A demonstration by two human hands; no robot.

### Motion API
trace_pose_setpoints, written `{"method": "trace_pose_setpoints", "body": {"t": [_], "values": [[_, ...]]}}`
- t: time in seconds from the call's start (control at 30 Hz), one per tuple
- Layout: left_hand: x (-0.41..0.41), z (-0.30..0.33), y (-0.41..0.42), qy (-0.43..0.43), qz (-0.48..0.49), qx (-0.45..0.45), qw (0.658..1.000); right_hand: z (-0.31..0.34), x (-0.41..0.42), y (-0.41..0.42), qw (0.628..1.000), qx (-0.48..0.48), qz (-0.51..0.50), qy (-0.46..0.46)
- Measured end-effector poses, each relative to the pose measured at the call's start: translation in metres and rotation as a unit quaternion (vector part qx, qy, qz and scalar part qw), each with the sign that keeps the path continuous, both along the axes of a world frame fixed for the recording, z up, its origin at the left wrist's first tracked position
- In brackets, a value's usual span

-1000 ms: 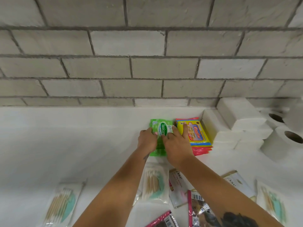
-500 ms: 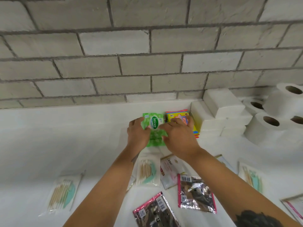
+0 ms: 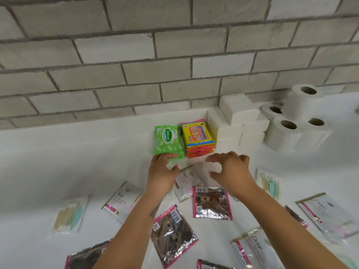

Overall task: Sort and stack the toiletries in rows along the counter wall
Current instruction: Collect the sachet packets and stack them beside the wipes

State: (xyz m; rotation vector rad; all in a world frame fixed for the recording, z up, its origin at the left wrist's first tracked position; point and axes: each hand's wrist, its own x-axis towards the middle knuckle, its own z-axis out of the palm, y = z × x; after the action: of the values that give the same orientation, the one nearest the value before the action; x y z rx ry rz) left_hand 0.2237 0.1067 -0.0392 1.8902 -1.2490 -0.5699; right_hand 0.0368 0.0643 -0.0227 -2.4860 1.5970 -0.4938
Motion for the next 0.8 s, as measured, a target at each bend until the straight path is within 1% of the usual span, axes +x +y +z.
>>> {"method": "trace_pose_setpoints", "body": {"t": [0.13, 0.2, 0.33, 0.43, 0.63, 0.67, 0.7, 0.77, 0.8], "values": [[-0.014, -0.009, 0.015, -0.002, -0.011, 0.004, 1.000, -0.012, -0.012, 0.010, 0.988, 0.126, 0.039, 0.085], [-0.021, -0.013, 0.022, -0.005, -0.006, 0.001, 1.000, -0.020, -0.015, 0.014, 0.980, 0.160, 0.045, 0.107], [-0.032, -0.016, 0.035, 0.019, -0.010, 0.005, 1.000, -0.031, -0.015, 0.016, 0.978, 0.142, 0.046, 0.143], [-0.035, -0.018, 0.044, 0.018, -0.004, 0.003, 1.000, -0.031, -0.011, 0.014, 0.975, 0.123, 0.055, 0.175], [-0.039, -0.017, 0.060, 0.022, 0.017, 0.010, 1.000, -0.025, -0.009, 0.013, 0.960, 0.146, 0.068, 0.229], [-0.040, -0.017, 0.062, 0.028, 0.020, 0.010, 0.999, -0.024, -0.010, 0.014, 0.963, 0.142, 0.067, 0.217], [-0.042, -0.016, 0.064, 0.037, 0.023, 0.008, 0.999, -0.024, -0.012, 0.015, 0.970, 0.140, 0.067, 0.186], [-0.044, -0.015, 0.068, 0.056, 0.028, 0.003, 0.998, -0.020, -0.018, 0.017, 0.981, 0.164, 0.074, 0.073], [-0.045, -0.015, 0.070, 0.062, 0.031, 0.002, 0.998, -0.017, -0.021, 0.019, 0.979, 0.184, 0.082, 0.011]]}}
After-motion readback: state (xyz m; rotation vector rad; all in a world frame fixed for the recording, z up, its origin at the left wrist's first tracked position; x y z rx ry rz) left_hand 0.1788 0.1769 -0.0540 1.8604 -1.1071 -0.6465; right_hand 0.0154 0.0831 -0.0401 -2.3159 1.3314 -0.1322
